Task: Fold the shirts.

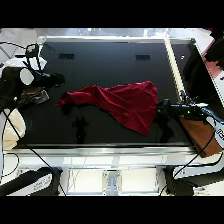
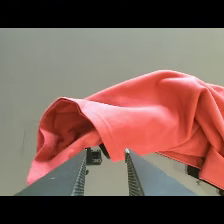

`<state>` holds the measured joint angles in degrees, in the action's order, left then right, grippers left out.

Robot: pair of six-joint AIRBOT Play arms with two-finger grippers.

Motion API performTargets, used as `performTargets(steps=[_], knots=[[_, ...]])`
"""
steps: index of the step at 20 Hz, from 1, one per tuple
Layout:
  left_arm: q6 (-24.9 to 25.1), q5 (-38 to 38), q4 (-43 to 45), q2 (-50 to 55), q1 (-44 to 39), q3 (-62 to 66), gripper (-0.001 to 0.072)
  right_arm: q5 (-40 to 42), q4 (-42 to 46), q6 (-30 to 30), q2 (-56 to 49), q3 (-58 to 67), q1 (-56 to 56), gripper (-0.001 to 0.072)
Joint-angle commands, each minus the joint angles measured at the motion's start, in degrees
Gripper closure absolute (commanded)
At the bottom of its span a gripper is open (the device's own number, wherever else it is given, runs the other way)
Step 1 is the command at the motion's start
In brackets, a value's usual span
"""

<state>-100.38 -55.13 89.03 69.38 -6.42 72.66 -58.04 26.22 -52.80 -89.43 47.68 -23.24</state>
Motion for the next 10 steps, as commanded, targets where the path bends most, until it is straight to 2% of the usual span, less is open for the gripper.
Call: performTargets(steps=[1, 4, 6, 9, 10], knots=[[-0.44, 0.46, 0.07, -0.04, -0.72, -0.66, 0.0414, 3.67, -3.39, 0.79, -0.63, -0.66, 0.44, 0.0218], [-2.36, -0.2, 0.04, -0.04, -0.72, -2.84, 0.0414, 2.45, -2.45, -0.42, -0.68, -0.22, 0.42, 0.0219], [-2.34, -0.52, 0.07, -0.07, -0.72, -4.94, 0.0414, 0.92, 3.19, -2.08, -0.59, 1.66, -0.2, 0.0229], [-2.38, -0.2, 0.07, -0.07, -0.72, -7.32, 0.0414, 2.51, 4.55, -3.85, -0.63, 2.56, -0.13, 0.0231], [-2.62, 0.07, 0.04, -0.04, -0.72, -7.63, 0.0414, 3.04, 5.18, -4.26, -0.63, 2.56, 0.31, 0.0264]])
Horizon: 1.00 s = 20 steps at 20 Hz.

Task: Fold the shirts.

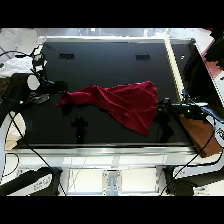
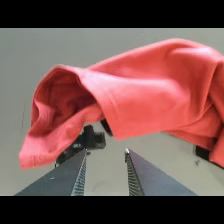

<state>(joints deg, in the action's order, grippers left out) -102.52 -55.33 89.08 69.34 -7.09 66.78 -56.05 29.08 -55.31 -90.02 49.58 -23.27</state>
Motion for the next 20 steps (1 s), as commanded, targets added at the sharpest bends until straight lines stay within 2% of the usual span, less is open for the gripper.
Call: performTargets(steps=[1, 7, 8, 9, 10, 11, 13, 15, 18, 20], knots=[[-1.03, 0.79, 0.02, 0.0, -0.04, -1.95, 0.0413, 1.51, 2.89, -2.16, -0.11, 0.63, 1.2, 0.0278], [-2.58, 2.14, 0.04, 0.02, -0.02, -2.23, 0.0414, 7.76, 2.84, -3.69, -0.15, 0.66, 7.39, 0.0295], [-3.19, 2.38, 0.11, 0.02, 0.0, -2.69, 0.0414, 7.48, 2.8, -3.78, -0.15, 0.66, 7.41, 0.0432], [-5.51, 2.6, 0.68, 0.02, 0.07, -3.63, 0.0413, 7.28, 2.73, -3.78, -0.09, 0.66, 7.3, 0.0617], [-8.55, 3.19, 0.94, 0.02, 0.2, -5.03, 0.0413, 7.21, 2.62, -4.0, 0.0, 0.66, 7.17, 0.0689], [-13.14, 5.53, 0.7, 0.0, 0.42, -7.3, 0.041, 6.95, 2.49, -4.0, 0.02, 0.76, 7.04, 0.0689], [-21.09, 13.75, -0.81, 0.11, 0.42, -12.35, 0.0252, 5.88, 2.64, -3.98, 0.02, 1.16, 6.82, 0.0688], [-25.99, 19.98, -7.69, 2.12, 0.42, -16.48, 0.0252, 4.94, 2.67, -3.96, 0.02, 2.01, 6.82, 0.0688], [-24.35, 22.47, -19.65, 8.76, -0.13, -18.21, 0.0254, 3.32, 2.67, -3.93, 0.02, 3.74, 6.84, 0.0688], [-21.7, 29.07, -25.31, 12.55, -1.07, -18.21, 0.0261, 1.86, 2.64, -3.91, 0.02, 4.96, 6.82, 0.0689]])
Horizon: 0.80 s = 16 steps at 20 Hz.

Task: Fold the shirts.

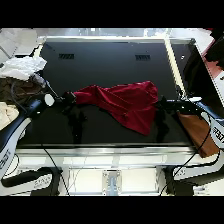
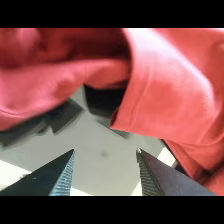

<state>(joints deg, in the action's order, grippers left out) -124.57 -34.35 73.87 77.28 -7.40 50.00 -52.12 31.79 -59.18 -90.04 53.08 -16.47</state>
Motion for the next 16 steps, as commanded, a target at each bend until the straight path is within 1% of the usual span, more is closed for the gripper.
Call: performTargets(steps=[1, 2, 5, 9, 10, 11, 14, 15, 16], knots=[[1.57, 12.04, -13.11, 5.84, -1.05, -1.42, 0.0329, -3.04, -0.04, 0.0, 0.04, 2.1, 0.02, 0.0688], [2.49, 14.34, -14.01, 6.73, -1.16, -1.42, 0.0371, -3.8, -0.02, 0.11, 0.04, 2.64, 0.02, 0.0689], [2.71, 15.06, -14.75, 8.17, -1.18, -1.42, 0.0371, -3.74, -0.04, 0.31, 0.04, 3.8, 0.02, 0.0689], [2.95, 18.86, -14.78, 8.31, -1.18, -1.07, 0.0374, -3.8, -0.04, 0.31, 0.04, 4.31, 0.02, 0.0688], [2.97, 18.99, -14.8, 8.26, -1.18, -0.79, 0.0489, -3.8, -0.04, 0.31, 0.04, 4.31, 0.02, 0.0688], [3.08, 19.54, -14.78, 8.04, -1.18, -0.66, 0.0692, -3.82, -0.04, 0.31, 0.04, 4.31, 0.02, 0.0689], [3.15, 21.79, -14.75, 4.11, -1.14, -0.07, 0.0701, -4.0, -0.09, 0.26, 0.76, 4.31, 0.02, 0.069], [4.2, 22.93, -14.73, 1.31, -0.92, -0.07, 0.0702, -4.35, -0.02, 0.26, 1.6, 4.31, 0.02, 0.069], [6.27, 23.21, -14.73, -2.36, -0.48, -0.07, 0.0702, -5.07, 0.04, 0.28, 2.93, 4.31, 0.02, 0.069]])
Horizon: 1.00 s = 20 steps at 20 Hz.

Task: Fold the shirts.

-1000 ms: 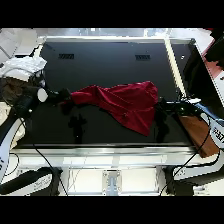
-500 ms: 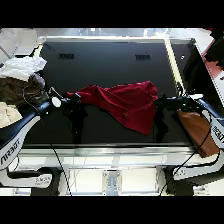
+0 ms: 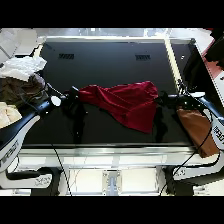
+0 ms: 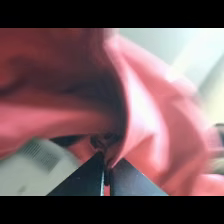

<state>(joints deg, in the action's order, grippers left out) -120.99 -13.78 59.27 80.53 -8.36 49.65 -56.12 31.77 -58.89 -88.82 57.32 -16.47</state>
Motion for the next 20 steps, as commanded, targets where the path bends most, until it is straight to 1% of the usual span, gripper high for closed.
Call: performTargets(steps=[1, 3, 4, 7, 9, 11, 12, 14, 15, 16, 17, 18, 19, 20], knots=[[4.79, 1.97, 0.04, -9.42, 0.9, 0.28, 0.0701, -2.03, 0.15, -0.02, 3.26, 0.07, -0.09, 0.069], [8.79, -1.7, 2.51, -18.27, 1.6, 0.28, 0.0702, -6.93, 0.28, -0.02, 7.78, 0.07, -1.22, 0.0691], [9.51, -4.28, 4.2, -23.19, 2.1, 0.28, 0.0702, -10.6, 0.37, 0.0, 10.97, 0.07, -2.45, 0.0691], [9.4, -8.37, 12.37, -38.36, 4.02, 0.28, 0.0703, -20.44, 0.37, -0.09, 24.28, 0.11, -8.92, 0.0691], [9.42, -10.97, 15.1, -48.35, 6.25, 0.31, 0.0704, -25.62, 0.42, -0.7, 34.12, 2.16, -14.49, 0.0692], [9.4, -16.7, 19.85, -56.94, 7.96, 0.79, 0.0705, -30.38, 0.5, -2.12, 43.06, 8.59, -19.61, 0.0693], [9.4, -21.66, 22.47, -60.13, 8.46, 1.9, 0.0705, -31.39, 0.68, -2.62, 45.94, 12.76, -20.98, 0.0693], [9.42, -28.7, 26.08, -63.71, 8.59, 5.7, 0.0705, -30.86, 1.4, -4.26, 48.65, 23.08, -20.98, 0.0693], [9.44, -29.86, 27.47, -64.28, 8.59, 8.04, 0.0705, -30.01, 1.49, -5.16, 48.7, 28.22, -20.98, 0.0693], [9.51, -30.47, 29.18, -64.0, 8.59, 10.86, 0.0705, -27.43, 1.68, -5.44, 48.63, 32.13, -20.98, 0.0694], [10.8, -30.53, 30.8, -62.69, 8.59, 13.14, 0.0705, -24.33, 1.66, -5.86, 48.24, 35.15, -20.98, 0.0695], [12.02, -31.65, 32.15, -60.35, 8.59, 14.67, 0.0705, -22.97, 1.55, -6.1, 47.36, 36.52, -20.98, 0.0696], [12.76, -33.97, 32.35, -57.07, 8.59, 15.56, 0.0705, -23.71, 1.2, -7.08, 45.83, 36.5, -20.98, 0.0696], [14.67, -37.35, 31.34, -52.98, 8.41, 15.69, 0.0705, -26.29, 0.85, -8.2, 43.76, 35.56, -20.96, 0.0696]])
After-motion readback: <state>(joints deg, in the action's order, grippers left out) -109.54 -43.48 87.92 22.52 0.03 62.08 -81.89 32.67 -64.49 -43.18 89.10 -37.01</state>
